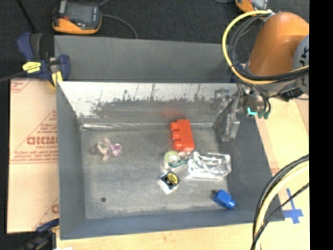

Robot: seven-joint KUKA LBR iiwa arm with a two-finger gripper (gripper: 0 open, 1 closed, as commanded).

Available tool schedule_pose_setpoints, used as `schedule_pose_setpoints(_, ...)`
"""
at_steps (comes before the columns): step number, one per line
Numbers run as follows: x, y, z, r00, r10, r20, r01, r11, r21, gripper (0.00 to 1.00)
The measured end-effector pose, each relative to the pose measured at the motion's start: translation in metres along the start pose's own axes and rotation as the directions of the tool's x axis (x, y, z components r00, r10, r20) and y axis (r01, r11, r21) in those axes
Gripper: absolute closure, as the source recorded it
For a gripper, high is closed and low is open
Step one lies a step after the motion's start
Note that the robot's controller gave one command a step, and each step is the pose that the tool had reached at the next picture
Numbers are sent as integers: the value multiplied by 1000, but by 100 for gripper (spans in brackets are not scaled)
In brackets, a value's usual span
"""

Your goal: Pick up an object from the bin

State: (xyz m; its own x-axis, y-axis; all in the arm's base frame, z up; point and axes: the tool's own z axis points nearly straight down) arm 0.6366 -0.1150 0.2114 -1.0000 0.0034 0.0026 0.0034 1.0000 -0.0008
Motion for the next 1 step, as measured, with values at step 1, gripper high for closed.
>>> schedule_pose_setpoints(1, 84, 32, 56, 980, -200, -1, 200, 980, -2, 0)
